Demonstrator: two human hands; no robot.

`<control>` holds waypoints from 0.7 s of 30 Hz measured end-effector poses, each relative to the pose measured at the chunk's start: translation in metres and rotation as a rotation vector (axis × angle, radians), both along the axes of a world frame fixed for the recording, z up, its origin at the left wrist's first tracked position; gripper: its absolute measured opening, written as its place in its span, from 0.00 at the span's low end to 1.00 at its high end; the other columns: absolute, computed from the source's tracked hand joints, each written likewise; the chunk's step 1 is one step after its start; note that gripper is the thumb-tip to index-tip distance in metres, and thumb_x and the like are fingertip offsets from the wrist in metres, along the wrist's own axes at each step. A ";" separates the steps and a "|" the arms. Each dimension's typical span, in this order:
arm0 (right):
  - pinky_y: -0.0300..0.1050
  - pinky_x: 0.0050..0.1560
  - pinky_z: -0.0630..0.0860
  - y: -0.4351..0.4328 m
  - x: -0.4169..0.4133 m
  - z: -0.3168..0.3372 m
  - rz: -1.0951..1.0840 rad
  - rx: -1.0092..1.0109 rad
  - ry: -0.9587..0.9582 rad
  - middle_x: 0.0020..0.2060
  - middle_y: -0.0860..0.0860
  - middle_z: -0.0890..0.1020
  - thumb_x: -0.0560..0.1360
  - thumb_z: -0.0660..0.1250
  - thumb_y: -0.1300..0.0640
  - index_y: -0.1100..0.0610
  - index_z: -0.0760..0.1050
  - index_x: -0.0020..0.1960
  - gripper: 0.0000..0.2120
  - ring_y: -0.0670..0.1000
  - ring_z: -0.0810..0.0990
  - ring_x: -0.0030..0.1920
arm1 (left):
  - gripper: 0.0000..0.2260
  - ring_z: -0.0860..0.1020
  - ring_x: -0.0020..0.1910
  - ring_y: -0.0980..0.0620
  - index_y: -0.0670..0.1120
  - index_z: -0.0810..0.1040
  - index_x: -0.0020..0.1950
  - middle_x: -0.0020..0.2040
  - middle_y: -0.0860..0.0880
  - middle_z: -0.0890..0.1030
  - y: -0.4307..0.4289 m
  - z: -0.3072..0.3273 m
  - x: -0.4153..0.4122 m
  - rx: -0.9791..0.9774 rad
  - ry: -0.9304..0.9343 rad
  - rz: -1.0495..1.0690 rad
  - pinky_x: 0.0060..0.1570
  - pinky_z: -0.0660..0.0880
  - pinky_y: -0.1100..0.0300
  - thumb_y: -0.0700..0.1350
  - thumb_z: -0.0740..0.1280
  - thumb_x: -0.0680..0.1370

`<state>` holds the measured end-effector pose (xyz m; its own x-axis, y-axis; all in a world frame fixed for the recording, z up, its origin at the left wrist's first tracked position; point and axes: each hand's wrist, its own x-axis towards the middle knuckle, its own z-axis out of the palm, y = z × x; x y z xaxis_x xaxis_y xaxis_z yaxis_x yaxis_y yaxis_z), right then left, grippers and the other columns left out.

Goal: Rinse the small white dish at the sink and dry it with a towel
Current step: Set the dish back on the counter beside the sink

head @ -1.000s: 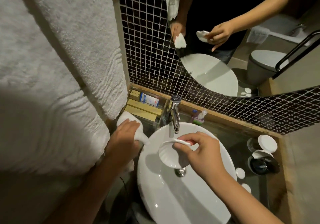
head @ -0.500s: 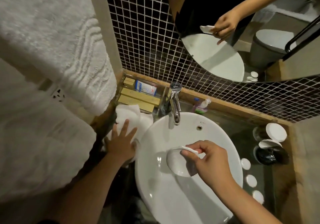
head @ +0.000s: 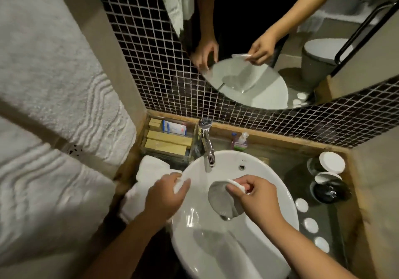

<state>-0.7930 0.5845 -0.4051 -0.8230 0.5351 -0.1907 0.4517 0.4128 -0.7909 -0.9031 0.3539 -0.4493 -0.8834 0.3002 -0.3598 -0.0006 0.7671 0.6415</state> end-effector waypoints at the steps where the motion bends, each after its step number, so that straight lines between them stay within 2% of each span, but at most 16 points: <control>1: 0.46 0.39 0.78 0.005 0.000 0.008 -0.012 0.004 0.015 0.32 0.41 0.84 0.68 0.79 0.50 0.45 0.83 0.36 0.06 0.43 0.80 0.36 | 0.29 0.80 0.50 0.60 0.59 0.75 0.63 0.53 0.58 0.82 0.020 0.021 0.005 0.145 -0.077 -0.028 0.56 0.79 0.52 0.76 0.58 0.71; 3: 0.45 0.38 0.78 0.020 0.001 0.022 -0.044 0.004 0.040 0.32 0.39 0.84 0.69 0.80 0.52 0.45 0.84 0.37 0.06 0.43 0.81 0.36 | 0.26 0.80 0.45 0.63 0.61 0.75 0.63 0.49 0.59 0.81 0.057 0.055 0.018 0.235 -0.103 -0.187 0.51 0.80 0.57 0.73 0.61 0.72; 5: 0.42 0.37 0.76 0.035 0.004 0.034 -0.071 0.018 0.048 0.32 0.37 0.83 0.69 0.80 0.53 0.46 0.84 0.37 0.06 0.41 0.81 0.37 | 0.19 0.80 0.46 0.61 0.61 0.74 0.65 0.51 0.59 0.80 0.089 0.071 0.027 0.243 0.000 -0.312 0.50 0.79 0.58 0.66 0.64 0.76; 7: 0.43 0.36 0.76 0.052 0.007 0.042 -0.094 0.009 0.042 0.31 0.40 0.83 0.69 0.80 0.54 0.46 0.84 0.36 0.07 0.41 0.81 0.35 | 0.15 0.79 0.49 0.60 0.61 0.74 0.64 0.53 0.59 0.80 0.118 0.078 0.028 0.204 0.126 -0.351 0.52 0.78 0.58 0.61 0.63 0.79; 10: 0.49 0.36 0.80 0.083 0.010 0.049 -0.065 -0.034 0.006 0.31 0.46 0.84 0.70 0.78 0.52 0.48 0.82 0.36 0.07 0.46 0.81 0.33 | 0.09 0.78 0.47 0.58 0.59 0.75 0.58 0.50 0.58 0.81 0.158 0.078 0.024 0.134 0.272 -0.406 0.49 0.77 0.54 0.58 0.60 0.81; 11: 0.49 0.35 0.80 0.095 0.010 0.048 -0.049 -0.035 -0.003 0.32 0.47 0.84 0.70 0.77 0.51 0.49 0.82 0.36 0.06 0.46 0.82 0.33 | 0.08 0.78 0.45 0.56 0.58 0.74 0.55 0.47 0.57 0.81 0.171 0.076 0.022 0.115 0.295 -0.429 0.46 0.77 0.53 0.58 0.59 0.81; 14: 0.33 0.36 0.74 0.134 0.011 0.038 -0.089 -0.011 -0.004 0.35 0.44 0.83 0.72 0.76 0.51 0.48 0.83 0.44 0.04 0.43 0.80 0.36 | 0.08 0.77 0.39 0.50 0.54 0.69 0.47 0.39 0.53 0.79 0.217 0.064 0.018 0.066 0.306 -0.458 0.37 0.72 0.52 0.56 0.57 0.81; 16: 0.29 0.41 0.72 0.155 0.014 0.022 -0.140 0.031 -0.027 0.43 0.43 0.84 0.74 0.74 0.52 0.50 0.81 0.55 0.10 0.42 0.80 0.41 | 0.10 0.75 0.36 0.49 0.52 0.65 0.42 0.35 0.52 0.76 0.248 0.052 0.018 0.107 0.234 -0.414 0.33 0.67 0.53 0.53 0.59 0.81; 17: 0.33 0.45 0.73 0.163 0.016 0.011 -0.154 0.056 -0.045 0.47 0.46 0.84 0.76 0.72 0.53 0.52 0.80 0.59 0.12 0.44 0.80 0.44 | 0.10 0.74 0.35 0.49 0.52 0.65 0.41 0.34 0.52 0.74 0.264 0.044 0.018 0.138 0.190 -0.378 0.32 0.66 0.53 0.52 0.60 0.81; 19: 0.44 0.52 0.77 0.178 0.020 -0.014 -0.206 0.049 -0.050 0.52 0.51 0.85 0.78 0.69 0.53 0.55 0.77 0.63 0.14 0.51 0.82 0.50 | 0.10 0.74 0.35 0.49 0.51 0.66 0.40 0.34 0.51 0.75 0.294 0.025 0.015 0.138 0.124 -0.328 0.33 0.71 0.52 0.51 0.60 0.80; 21: 0.48 0.53 0.77 0.194 0.021 -0.040 -0.268 0.035 -0.062 0.52 0.53 0.84 0.80 0.67 0.53 0.55 0.77 0.64 0.14 0.55 0.82 0.52 | 0.10 0.76 0.37 0.47 0.50 0.67 0.40 0.35 0.50 0.76 0.322 0.004 0.011 0.061 0.129 -0.362 0.37 0.76 0.50 0.51 0.59 0.80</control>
<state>-0.7723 0.7782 -0.4450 -0.6386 0.7393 -0.2135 0.5954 0.2990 -0.7457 -0.8919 0.6755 -0.4456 -0.7529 0.6187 -0.2244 0.3471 0.6629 0.6634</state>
